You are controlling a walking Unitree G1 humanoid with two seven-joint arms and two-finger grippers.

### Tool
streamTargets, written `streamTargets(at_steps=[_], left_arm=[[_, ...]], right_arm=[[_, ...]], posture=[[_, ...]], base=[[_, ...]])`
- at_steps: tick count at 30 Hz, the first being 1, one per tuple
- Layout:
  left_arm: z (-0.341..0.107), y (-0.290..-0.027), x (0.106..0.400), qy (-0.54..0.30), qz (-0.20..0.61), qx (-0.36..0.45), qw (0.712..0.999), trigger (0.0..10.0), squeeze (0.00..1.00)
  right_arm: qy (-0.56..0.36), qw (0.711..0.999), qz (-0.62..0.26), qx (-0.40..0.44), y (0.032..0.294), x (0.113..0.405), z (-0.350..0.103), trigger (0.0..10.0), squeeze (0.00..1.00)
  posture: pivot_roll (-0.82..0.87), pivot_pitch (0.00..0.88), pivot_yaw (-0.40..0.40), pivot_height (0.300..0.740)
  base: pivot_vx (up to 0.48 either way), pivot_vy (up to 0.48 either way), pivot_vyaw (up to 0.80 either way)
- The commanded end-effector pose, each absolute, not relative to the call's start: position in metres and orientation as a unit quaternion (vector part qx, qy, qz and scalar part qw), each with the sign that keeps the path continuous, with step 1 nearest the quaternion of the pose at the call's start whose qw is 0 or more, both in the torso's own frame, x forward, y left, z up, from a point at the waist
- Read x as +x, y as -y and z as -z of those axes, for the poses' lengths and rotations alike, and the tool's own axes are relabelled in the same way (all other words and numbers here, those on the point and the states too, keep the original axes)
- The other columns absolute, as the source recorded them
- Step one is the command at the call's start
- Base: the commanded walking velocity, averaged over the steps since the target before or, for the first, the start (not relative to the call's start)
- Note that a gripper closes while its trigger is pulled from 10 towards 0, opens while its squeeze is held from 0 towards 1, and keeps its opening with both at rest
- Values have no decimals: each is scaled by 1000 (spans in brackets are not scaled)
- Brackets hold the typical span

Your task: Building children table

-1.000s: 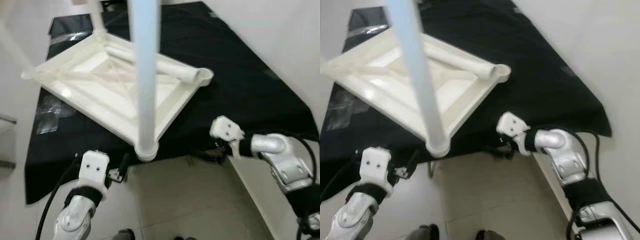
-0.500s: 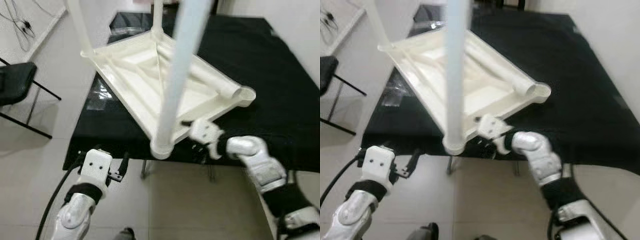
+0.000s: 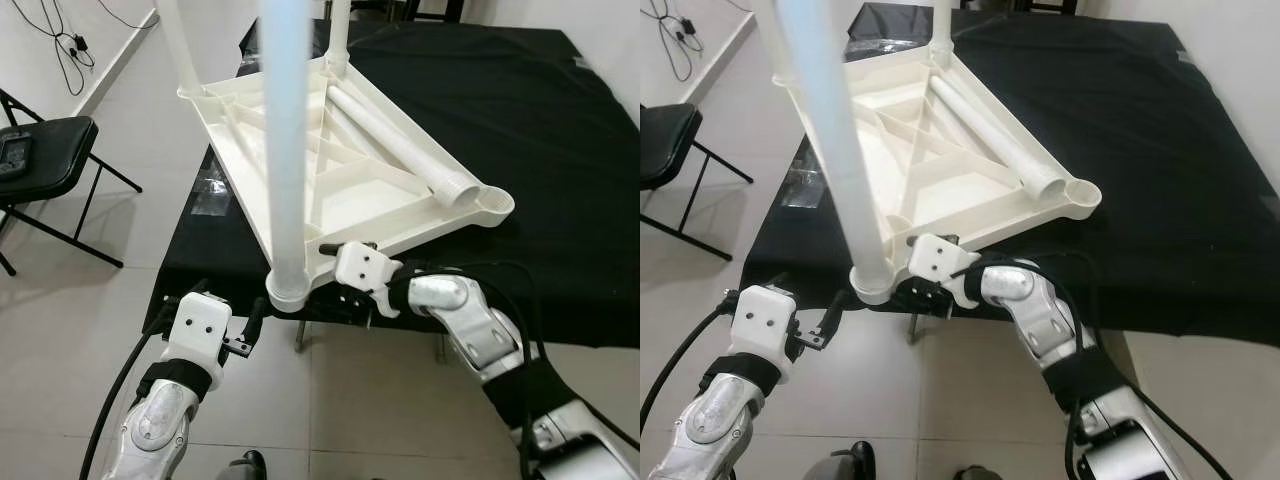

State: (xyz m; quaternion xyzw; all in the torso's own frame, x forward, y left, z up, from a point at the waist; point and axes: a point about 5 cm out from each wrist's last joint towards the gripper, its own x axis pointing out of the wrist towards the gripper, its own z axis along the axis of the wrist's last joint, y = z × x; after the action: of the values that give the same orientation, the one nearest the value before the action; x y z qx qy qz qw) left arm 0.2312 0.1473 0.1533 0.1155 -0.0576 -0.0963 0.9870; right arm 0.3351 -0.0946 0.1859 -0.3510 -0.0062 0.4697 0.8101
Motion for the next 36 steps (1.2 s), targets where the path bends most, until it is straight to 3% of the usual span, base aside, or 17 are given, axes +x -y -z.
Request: streamTargets(at_steps=[1,5,7,11,15,18,19,26,31,36], left_arm=[[-146,-146,229,42,98,114,988,10000,0],[-146,-145,228,43,99,116,987,10000,0],[-146,-144,228,43,101,116,987,10000,0],[-146,-142,228,43,109,115,986,10000,0],[-145,-140,227,43,114,114,986,10000,0],[-145,-138,227,43,118,114,986,10000,0],[-146,-136,225,42,128,113,984,10000,0],[-146,-133,223,41,141,118,982,10000,0],[-144,-131,215,35,152,124,980,10000,0],[-144,-131,213,34,152,124,980,10000,0]], right_arm=[[2,805,-476,-353,86,334,-183,10000,0],[-5,775,-533,-339,85,327,-185,10000,0],[-21,741,-578,-340,99,322,-189,10000,0],[-66,712,-597,-364,124,325,-193,10000,0],[-89,713,-580,-383,138,333,-197,10000,0],[-102,734,-546,-390,146,347,-205,10000,0],[-113,763,-498,-396,151,364,-216,10000,0],[-126,779,-475,-389,153,375,-224,10000,0],[-188,716,-488,-463,161,382,-241,10000,0],[-206,700,-492,-475,161,384,-243,10000,0]], posture=[[102,231,-73,740],[110,230,-79,740],[111,226,-83,740],[111,225,-89,740],[112,226,-93,740],[116,228,-94,740],[125,235,-96,740],[127,238,-95,740],[142,264,-106,740],[144,273,-112,740]], base=[[0,0,0],[0,0,0],[0,0,0],[0,0,0],[0,0,0],[0,0,0],[0,0,0],[0,0,0],[0,0,0],[0,0,0]])
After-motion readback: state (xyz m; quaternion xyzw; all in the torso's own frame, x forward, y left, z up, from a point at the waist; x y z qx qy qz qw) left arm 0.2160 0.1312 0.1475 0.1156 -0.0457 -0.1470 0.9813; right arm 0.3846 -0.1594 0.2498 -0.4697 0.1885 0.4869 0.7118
